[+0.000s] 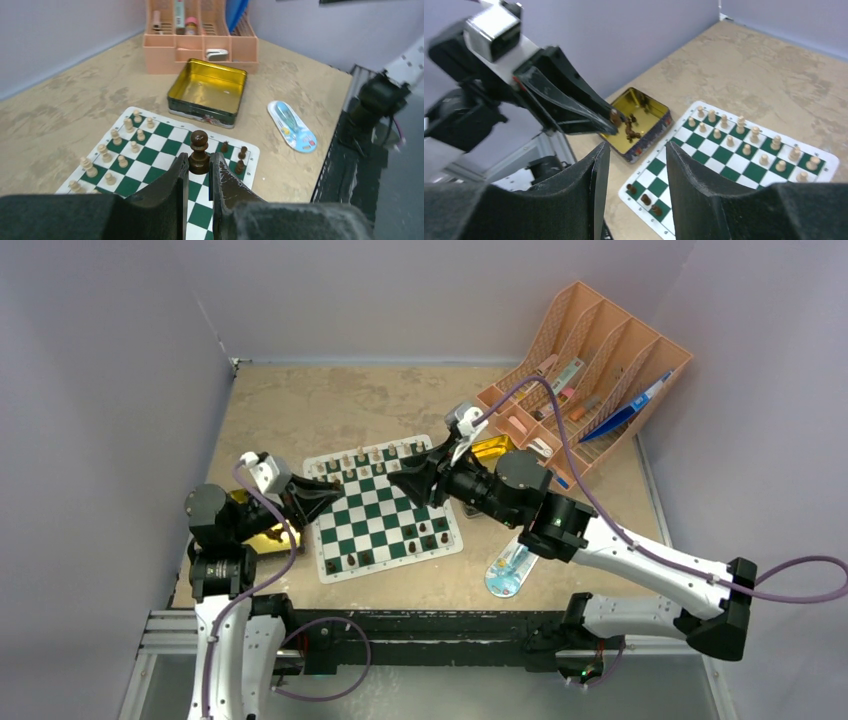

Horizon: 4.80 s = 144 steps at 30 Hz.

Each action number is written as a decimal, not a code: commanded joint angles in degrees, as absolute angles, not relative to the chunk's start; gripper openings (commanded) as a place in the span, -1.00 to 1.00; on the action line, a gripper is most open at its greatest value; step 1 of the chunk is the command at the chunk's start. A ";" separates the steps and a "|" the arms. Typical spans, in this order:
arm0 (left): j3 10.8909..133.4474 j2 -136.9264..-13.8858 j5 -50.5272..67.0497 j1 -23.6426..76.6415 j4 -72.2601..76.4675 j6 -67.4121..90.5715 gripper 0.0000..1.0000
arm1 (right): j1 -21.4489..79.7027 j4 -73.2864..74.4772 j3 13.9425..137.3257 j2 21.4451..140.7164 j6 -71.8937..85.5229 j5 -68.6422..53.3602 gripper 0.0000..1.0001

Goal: Set up the chess pieces on the board
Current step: Place the chess piece on the chessboard.

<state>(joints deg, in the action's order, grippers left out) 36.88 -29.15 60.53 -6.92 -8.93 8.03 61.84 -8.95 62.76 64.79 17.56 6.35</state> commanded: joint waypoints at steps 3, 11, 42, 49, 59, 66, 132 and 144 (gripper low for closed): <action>32.61 -28.38 75.60 -6.38 3.72 0.80 -1.00 | 61.72 -7.75 65.32 65.96 22.99 -2.64 -0.16; 29.92 -26.53 77.52 -5.80 1.61 -2.30 -1.00 | 61.81 -7.86 68.70 74.31 24.51 -7.76 -0.19; 30.77 -27.25 71.55 -5.45 -9.23 -9.57 -1.00 | 64.50 6.88 83.49 90.95 23.17 -7.15 -0.38; 30.42 -27.35 71.36 -5.45 -9.00 -9.72 -1.00 | 64.43 7.68 82.83 89.56 23.19 -6.09 -0.46; 30.67 -27.69 71.33 -5.45 -9.29 -9.84 -1.00 | 64.50 7.99 82.16 89.12 22.95 -5.16 -0.66; 31.16 -28.19 69.43 -5.44 -9.73 -8.10 -0.82 | 64.45 6.73 80.17 87.23 21.97 -2.12 -0.99; 41.48 -30.44 18.81 -5.45 -26.10 14.50 0.53 | 64.50 -15.47 55.50 102.64 20.61 17.75 -0.90; 41.31 -30.66 18.28 -5.45 -26.24 14.59 0.54 | 64.46 -14.69 56.55 104.04 20.43 16.58 -0.66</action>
<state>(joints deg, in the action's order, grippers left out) 39.66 -30.70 19.00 -5.23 -27.57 14.00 64.49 -13.72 55.02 103.57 20.32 16.95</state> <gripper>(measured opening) 0.768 0.148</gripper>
